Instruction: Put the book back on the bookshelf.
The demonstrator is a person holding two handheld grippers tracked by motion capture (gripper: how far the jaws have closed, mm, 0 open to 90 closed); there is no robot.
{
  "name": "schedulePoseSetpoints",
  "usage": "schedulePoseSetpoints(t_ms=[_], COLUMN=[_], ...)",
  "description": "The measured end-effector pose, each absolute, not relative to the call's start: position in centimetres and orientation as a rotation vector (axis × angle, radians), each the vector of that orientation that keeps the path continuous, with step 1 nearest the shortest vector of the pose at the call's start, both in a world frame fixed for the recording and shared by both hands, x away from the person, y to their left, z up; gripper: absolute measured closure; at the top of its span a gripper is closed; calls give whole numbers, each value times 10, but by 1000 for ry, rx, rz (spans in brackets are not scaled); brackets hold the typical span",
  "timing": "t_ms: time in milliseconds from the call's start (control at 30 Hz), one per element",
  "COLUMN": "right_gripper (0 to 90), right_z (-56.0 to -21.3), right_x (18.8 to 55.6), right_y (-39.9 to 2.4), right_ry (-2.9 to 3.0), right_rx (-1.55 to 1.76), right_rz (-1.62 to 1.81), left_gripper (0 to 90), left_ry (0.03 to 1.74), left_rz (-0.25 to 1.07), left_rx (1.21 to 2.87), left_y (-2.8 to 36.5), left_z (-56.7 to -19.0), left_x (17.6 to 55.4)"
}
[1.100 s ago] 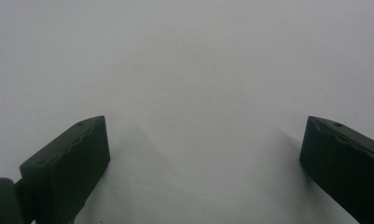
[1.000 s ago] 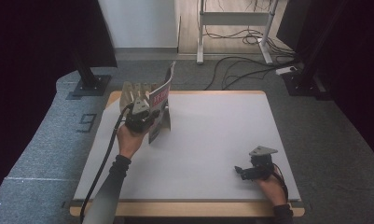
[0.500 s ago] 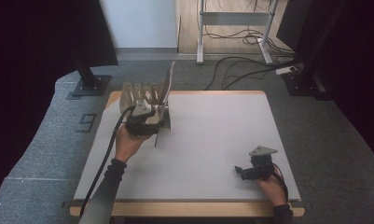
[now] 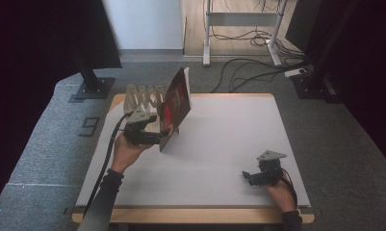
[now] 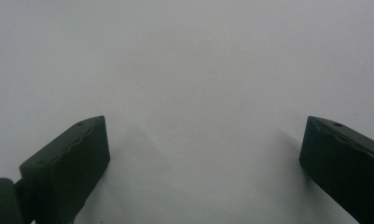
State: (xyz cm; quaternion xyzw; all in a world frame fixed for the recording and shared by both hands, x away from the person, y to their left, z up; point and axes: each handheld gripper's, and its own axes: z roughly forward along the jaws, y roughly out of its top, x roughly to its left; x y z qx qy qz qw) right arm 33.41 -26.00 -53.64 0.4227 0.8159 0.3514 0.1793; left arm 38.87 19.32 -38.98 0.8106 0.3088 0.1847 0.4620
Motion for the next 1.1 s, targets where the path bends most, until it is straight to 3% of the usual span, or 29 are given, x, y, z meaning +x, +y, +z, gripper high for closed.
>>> schedulePoseSetpoints(t_ms=[333, 600, 933, 1100], right_gripper=[9, 9, 9, 9], right_z=[-536, -536, -536, -537], right_x=[334, 334, 334, 334], right_y=[-260, -260, -260, -260], right_ry=[2309, 2307, 2303, 2303], right_rx=[1192, 1193, 1193, 1193], right_rz=[993, 991, 992, 992], left_gripper=[140, 0, 0, 0], left_ry=[721, 743, 854, 880], left_rz=[400, 360, 294, 324], left_rx=[2011, 2087, 2203, 2284], left_y=[208, 222, 234, 228], left_z=[-396, -442, -520, -528], left_x=[366, 348, 337, 336])
